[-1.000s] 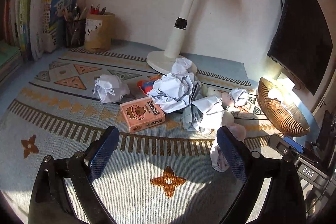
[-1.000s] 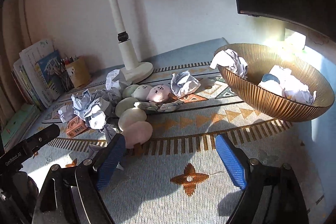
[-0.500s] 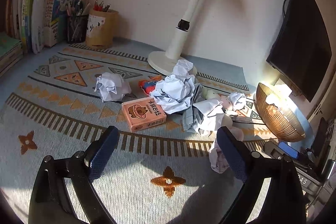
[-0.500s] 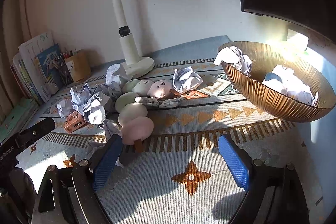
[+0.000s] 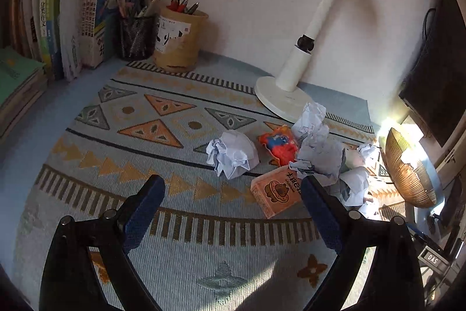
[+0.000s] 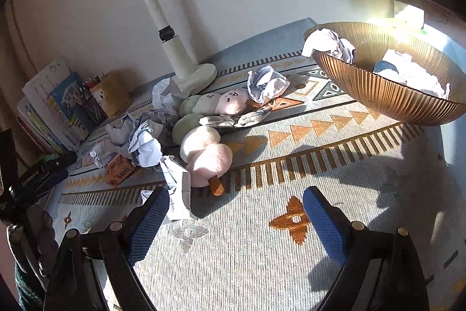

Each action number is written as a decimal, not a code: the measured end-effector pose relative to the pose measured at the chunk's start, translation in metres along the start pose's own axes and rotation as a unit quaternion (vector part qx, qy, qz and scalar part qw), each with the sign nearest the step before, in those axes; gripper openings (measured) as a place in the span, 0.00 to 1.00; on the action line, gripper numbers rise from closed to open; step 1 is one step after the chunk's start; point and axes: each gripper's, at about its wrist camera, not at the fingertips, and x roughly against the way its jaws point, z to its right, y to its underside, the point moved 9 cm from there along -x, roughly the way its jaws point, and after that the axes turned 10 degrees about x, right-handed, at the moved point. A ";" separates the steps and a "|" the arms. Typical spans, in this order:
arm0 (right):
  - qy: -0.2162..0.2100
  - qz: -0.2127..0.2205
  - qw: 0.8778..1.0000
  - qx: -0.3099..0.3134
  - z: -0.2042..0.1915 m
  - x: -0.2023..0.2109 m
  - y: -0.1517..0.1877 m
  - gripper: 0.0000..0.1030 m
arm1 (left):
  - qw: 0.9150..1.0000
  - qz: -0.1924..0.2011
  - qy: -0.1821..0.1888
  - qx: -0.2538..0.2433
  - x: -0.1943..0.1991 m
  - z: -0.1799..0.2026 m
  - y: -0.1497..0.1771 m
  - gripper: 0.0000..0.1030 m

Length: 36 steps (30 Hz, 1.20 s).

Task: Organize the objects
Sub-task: 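Grasp a crumpled paper with the left tool while the right tool grasps a lined paper sheet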

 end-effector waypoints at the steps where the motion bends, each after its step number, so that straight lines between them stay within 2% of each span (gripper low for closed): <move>1: -0.007 0.002 1.000 0.019 -0.016 -0.001 -0.002 0.90 | 1.000 -0.007 -0.010 -0.011 -0.008 -0.001 -0.004 0.91; 4: 0.005 -0.012 0.994 0.105 -0.058 -0.016 -0.004 0.90 | 0.999 -0.050 -0.011 -0.018 -0.041 0.000 -0.014 0.91; 6: 0.022 -0.017 0.991 0.128 -0.069 -0.025 -0.002 0.90 | 0.998 -0.065 -0.003 -0.009 -0.059 0.002 -0.020 0.91; 9: 0.038 -0.046 0.991 0.119 -0.067 -0.042 0.002 0.89 | 0.998 -0.060 -0.011 -0.004 -0.075 0.001 -0.024 0.89; 10: 0.039 -0.058 0.991 0.112 -0.064 -0.048 0.004 0.86 | 0.998 -0.061 -0.008 -0.004 -0.078 0.001 -0.023 0.88; 12: 0.029 -0.072 0.992 0.101 -0.060 -0.054 0.006 0.71 | 0.998 -0.059 -0.009 -0.007 -0.080 0.001 -0.019 0.86; 15: 0.028 -0.098 0.991 0.092 -0.055 -0.065 0.010 0.65 | 0.999 -0.044 -0.009 -0.022 -0.077 0.006 -0.021 0.84; 16: 0.028 -0.095 0.991 0.091 -0.055 -0.064 0.008 0.63 | 0.998 -0.046 -0.015 -0.029 -0.079 0.008 -0.020 0.75; 17: 0.027 -0.094 0.991 0.091 -0.055 -0.064 0.008 0.54 | 0.998 -0.057 -0.018 -0.036 -0.084 0.010 -0.017 0.66; 18: 0.027 -0.091 0.991 0.092 -0.055 -0.063 0.008 0.54 | 0.996 -0.070 -0.022 -0.042 -0.088 0.011 -0.013 0.51; 19: 0.024 -0.088 0.992 0.090 -0.054 -0.061 0.008 0.53 | 0.996 -0.071 -0.025 -0.044 -0.089 0.011 -0.011 0.50; 22: 0.019 -0.074 0.994 0.078 -0.050 -0.055 0.007 0.52 | 0.998 -0.044 -0.007 -0.045 -0.078 0.013 -0.016 0.48; 27: -0.009 -0.021 0.997 0.070 -0.052 -0.027 0.001 0.52 | 0.999 -0.022 -0.003 -0.036 -0.054 0.011 -0.012 0.48; 33: 0.026 -0.010 0.998 0.062 -0.016 -0.008 0.000 0.53 | 0.997 -0.004 0.068 -0.048 0.007 0.062 0.026 0.48; 36: 0.044 -0.005 0.995 0.085 -0.001 -0.001 -0.003 0.53 | 0.993 -0.009 0.092 -0.068 0.016 0.097 0.052 0.48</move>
